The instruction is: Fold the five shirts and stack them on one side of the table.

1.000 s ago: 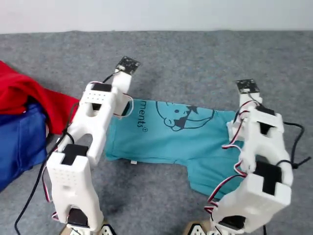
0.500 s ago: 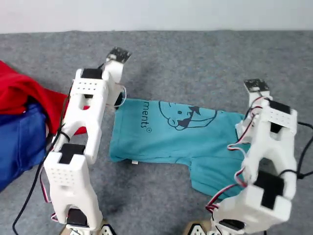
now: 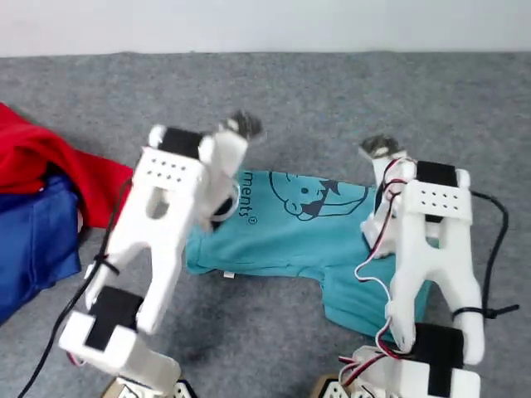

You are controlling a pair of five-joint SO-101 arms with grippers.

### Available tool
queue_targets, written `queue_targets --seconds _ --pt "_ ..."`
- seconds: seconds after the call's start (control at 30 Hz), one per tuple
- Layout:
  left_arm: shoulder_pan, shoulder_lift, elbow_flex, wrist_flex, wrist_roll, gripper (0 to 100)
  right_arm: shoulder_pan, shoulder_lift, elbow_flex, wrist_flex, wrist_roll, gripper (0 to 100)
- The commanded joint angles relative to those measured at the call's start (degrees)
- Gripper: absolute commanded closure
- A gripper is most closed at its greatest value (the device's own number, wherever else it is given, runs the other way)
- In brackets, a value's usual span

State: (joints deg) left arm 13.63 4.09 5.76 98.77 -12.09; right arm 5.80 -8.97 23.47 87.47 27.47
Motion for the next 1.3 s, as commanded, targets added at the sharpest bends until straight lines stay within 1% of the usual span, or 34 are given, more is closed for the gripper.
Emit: queue_targets --seconds 0.0,0.13,0.3,0.5,0.7,0.8,0.9,1.03,1.13,1.27 --pt "0.88 -5.80 10.33 0.44 -0.44 95 -0.31 -2.59 4.13 0.92 0.09 98.8" --pt "0.88 -7.74 18.51 -4.75 -0.53 95 -0.04 -2.59 12.04 -4.35 0.09 98.8" --pt "0.53 -7.03 23.43 -11.43 -0.62 95 0.04 -2.59 19.69 -14.73 -1.58 98.8" --pt "0.44 -4.40 24.04 -16.79 -0.53 95 0.04 -2.51 23.65 -20.70 -1.85 98.8" --pt "0.35 5.27 23.69 -20.84 -0.62 95 0.04 -2.51 26.02 -24.75 -1.67 98.8" --pt "-1.93 9.05 22.99 -23.21 -1.58 95 0.04 -2.51 27.08 -25.98 -1.58 98.8" --pt "-7.03 9.76 19.65 -22.77 -3.60 95 0.13 -2.51 27.87 -26.77 -1.49 98.8" --pt "-12.92 7.38 12.35 -17.32 -5.01 95 0.48 -2.51 28.84 -26.86 -1.49 98.8" --pt "-15.03 4.57 8.13 -14.33 -6.77 95 2.51 -2.51 29.19 -27.56 -1.41 98.8" --pt "-16.62 -0.18 6.11 -13.01 -7.47 95 4.88 -2.51 29.36 -27.56 -0.97 98.8"
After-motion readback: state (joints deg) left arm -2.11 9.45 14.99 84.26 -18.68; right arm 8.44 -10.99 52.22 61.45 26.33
